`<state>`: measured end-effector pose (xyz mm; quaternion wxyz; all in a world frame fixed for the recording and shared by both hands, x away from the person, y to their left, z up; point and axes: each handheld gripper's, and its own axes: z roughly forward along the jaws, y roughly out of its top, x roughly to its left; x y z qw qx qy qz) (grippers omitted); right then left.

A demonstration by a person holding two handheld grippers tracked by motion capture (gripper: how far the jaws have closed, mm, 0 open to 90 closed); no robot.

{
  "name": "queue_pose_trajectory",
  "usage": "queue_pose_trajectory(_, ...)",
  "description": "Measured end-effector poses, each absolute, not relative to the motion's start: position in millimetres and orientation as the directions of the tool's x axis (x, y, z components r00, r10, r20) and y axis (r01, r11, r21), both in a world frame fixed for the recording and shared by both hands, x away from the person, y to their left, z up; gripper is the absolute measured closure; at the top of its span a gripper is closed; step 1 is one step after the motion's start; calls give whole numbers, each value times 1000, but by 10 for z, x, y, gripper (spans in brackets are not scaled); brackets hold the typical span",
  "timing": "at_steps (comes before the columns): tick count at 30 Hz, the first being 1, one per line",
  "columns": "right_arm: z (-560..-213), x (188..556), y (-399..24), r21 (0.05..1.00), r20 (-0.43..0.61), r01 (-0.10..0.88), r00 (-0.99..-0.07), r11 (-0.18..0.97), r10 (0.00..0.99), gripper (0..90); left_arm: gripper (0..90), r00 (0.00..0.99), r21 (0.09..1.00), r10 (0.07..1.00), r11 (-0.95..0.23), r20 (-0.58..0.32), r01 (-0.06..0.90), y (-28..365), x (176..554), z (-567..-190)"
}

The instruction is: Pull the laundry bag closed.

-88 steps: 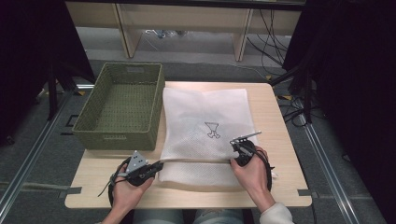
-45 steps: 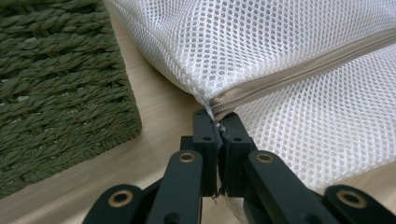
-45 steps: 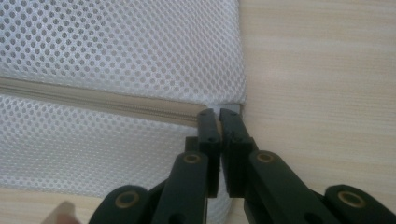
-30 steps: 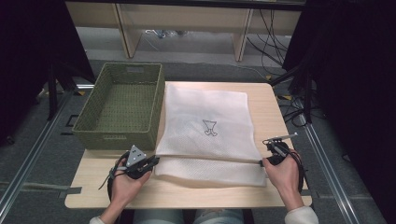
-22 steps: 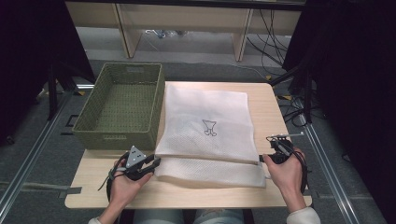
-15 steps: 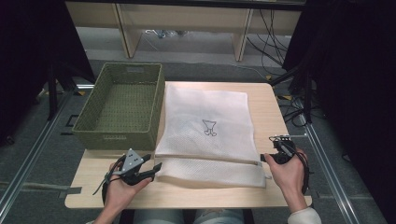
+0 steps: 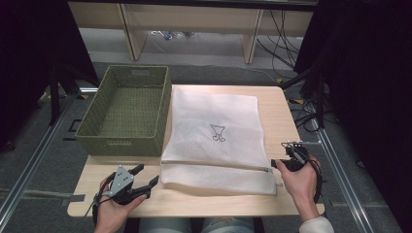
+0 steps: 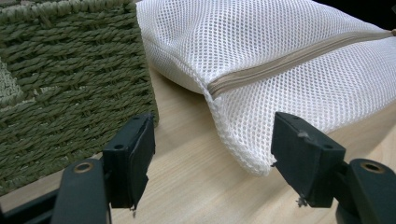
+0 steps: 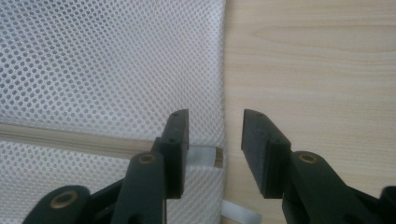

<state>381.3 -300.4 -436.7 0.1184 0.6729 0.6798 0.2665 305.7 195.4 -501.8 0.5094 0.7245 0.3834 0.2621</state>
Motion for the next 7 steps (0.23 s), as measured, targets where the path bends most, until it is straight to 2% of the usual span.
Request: queue_pose_trajectory(7, -4372, 3811, -2997, 519, 204, 853, -63, -53, 977, 620, 300, 574, 942, 819, -184, -10, 280, 1949, 3058, -5020)
